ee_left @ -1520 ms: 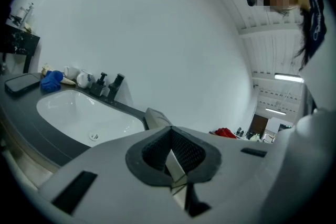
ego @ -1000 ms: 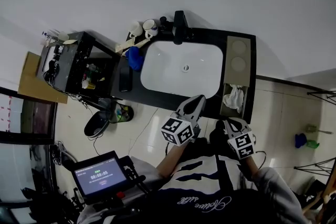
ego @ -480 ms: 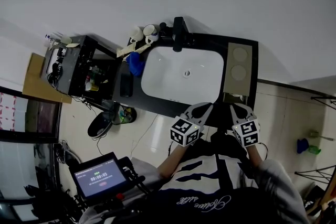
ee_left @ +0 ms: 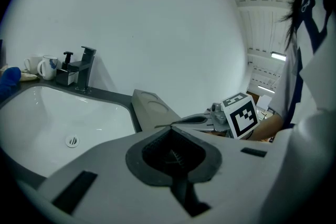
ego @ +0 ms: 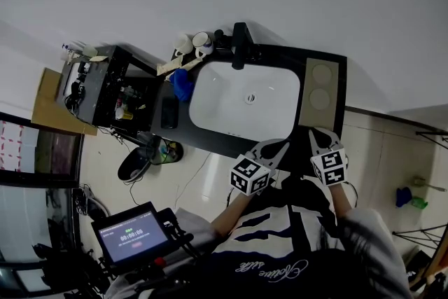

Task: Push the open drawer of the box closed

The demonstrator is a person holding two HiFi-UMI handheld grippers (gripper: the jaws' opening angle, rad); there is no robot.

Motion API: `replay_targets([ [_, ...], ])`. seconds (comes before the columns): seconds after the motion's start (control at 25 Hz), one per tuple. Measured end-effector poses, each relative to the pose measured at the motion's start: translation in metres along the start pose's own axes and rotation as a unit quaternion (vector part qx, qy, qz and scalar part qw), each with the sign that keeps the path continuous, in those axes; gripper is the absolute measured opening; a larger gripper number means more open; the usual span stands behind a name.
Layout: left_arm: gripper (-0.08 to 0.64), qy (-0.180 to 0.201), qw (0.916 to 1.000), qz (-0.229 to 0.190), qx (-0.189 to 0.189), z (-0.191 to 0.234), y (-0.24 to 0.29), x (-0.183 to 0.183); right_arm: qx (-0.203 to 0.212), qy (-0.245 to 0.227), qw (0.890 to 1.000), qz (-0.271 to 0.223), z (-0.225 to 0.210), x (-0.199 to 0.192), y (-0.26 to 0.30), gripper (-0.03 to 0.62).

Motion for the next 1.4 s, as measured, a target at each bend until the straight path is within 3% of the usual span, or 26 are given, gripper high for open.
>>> replay_targets([
  [0.36, 0.000, 0.003, 0.9998, -0.020, -0.001, 0.001, -0.015, -0.001, -0.012, 0.096, 0.995, -0.027, 0.016, 0.000, -0.027, -0.003],
  [0.6, 0.000, 0.019, 0.9992, -0.019, -0.030, -0.026, -0.034, -0.007, -0.022, 0.102, 0.994, -0.036, 0.043, -0.009, -0.062, -0.003],
  [0.88, 0.000, 0.056, 0.9967, -0.004, -0.059, -0.079, -0.083, -0.031, -0.062, 0.117, 0.989, -0.062, 0.092, -0.016, -0.136, -0.003],
  [1.12, 0.000, 0.036, 0.9964, -0.008, -0.076, -0.087, -0.108, -0.062, -0.085, 0.134, 0.985, -0.069, 0.127, -0.038, -0.162, -0.003],
  [1.28, 0.000, 0.006, 0.9959, -0.041, -0.080, -0.089, -0.117, -0.053, -0.092, 0.103, 0.988, -0.068, 0.140, -0.037, -0.170, -0.003],
  [1.4, 0.000, 0.008, 0.9945, -0.066, -0.081, -0.114, -0.125, -0.047, -0.090, 0.090, 0.989, -0.081, 0.143, -0.040, -0.192, -0.003],
])
Point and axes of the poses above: the fingertips, and each gripper's own axes: y forward along the fingers, z to its left, x out of its top, the point moved 4 cm from there along -y, backward along the fingers, and after that the axes turned 9 degrees about -x, right-handed, at the moved point
